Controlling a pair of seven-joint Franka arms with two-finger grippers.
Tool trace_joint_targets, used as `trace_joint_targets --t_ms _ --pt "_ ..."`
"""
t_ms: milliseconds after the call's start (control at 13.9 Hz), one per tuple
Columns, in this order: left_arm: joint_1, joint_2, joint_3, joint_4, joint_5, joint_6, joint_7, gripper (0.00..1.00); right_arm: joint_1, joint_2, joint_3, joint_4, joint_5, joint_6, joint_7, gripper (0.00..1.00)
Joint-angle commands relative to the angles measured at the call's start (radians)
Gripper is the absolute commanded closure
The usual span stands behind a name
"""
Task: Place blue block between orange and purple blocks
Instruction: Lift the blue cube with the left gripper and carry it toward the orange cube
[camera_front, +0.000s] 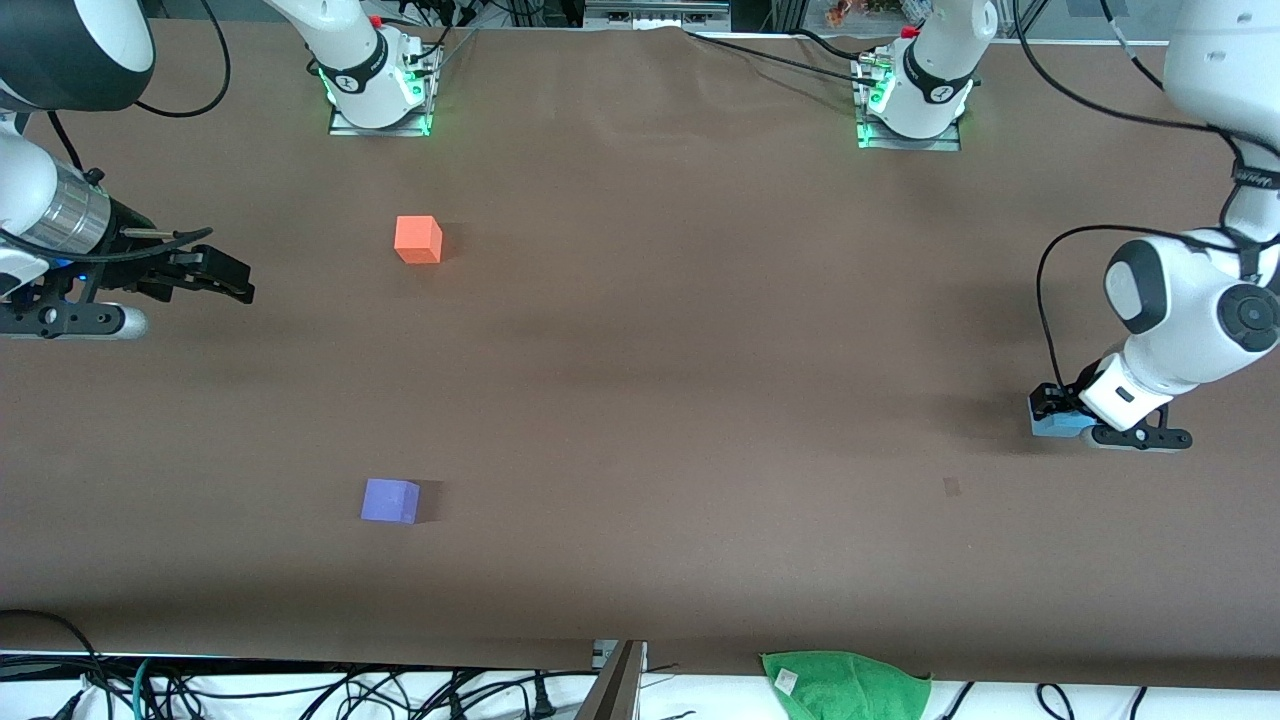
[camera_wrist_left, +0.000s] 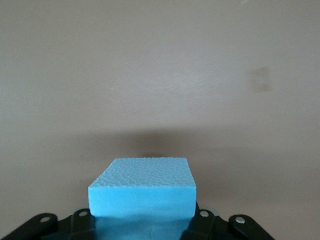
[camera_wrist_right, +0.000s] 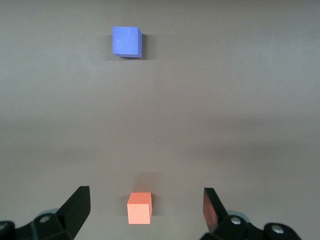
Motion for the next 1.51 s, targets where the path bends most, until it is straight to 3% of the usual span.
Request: trace_joint_targets --t_ms 0,144,287,431,575,718,934,1221,1365,1436 --pt "-0.009 -0.037 -0.085 0.128 0.007 -0.227 -0.097 0.64 -0.005 -0.009 0.006 0.007 0.002 -0.012 -0.004 0.00" --pt "-0.014 -0.034 -0.172 0.219 0.009 -0.375 -0.215 0.64 -0.004 -0.009 0.007 0.008 0.002 -0.010 -0.004 0.00" --pt "-0.040 -0.033 -0.270 0.228 0.010 -0.394 -0.344 0.64 -0.002 -0.008 0.007 0.007 -0.001 -0.010 -0.004 0.00" --pt "-0.132 -0.007 -0.341 0.228 0.003 -0.384 -0.482 0.62 -0.004 -0.008 0.009 0.007 -0.001 -0.007 -0.002 0.00" --pt "-0.294 0.050 -0.343 0.263 0.019 -0.341 -0.668 0.62 -0.007 -0.006 0.009 0.008 0.002 -0.004 -0.014 0.00" --pt "-0.408 0.149 -0.338 0.325 0.022 -0.258 -0.720 0.57 -0.014 -0.002 0.007 0.010 0.013 -0.003 -0.017 0.00" --pt "-0.583 0.248 -0.289 0.378 0.137 -0.199 -0.915 0.57 -0.016 0.030 0.006 0.010 0.012 -0.007 -0.017 0.00" --pt "-0.733 0.360 -0.229 0.418 0.222 -0.068 -1.156 0.57 -0.008 0.052 0.006 0.010 0.002 -0.010 -0.017 0.00" --pt "-0.785 0.382 -0.194 0.418 0.236 -0.014 -1.173 0.53 -0.017 0.064 0.006 0.008 0.002 -0.012 -0.022 0.00" --pt "-0.795 0.394 -0.192 0.417 0.237 0.000 -1.201 0.45 -0.024 0.079 0.006 0.008 0.002 -0.013 -0.023 0.00"
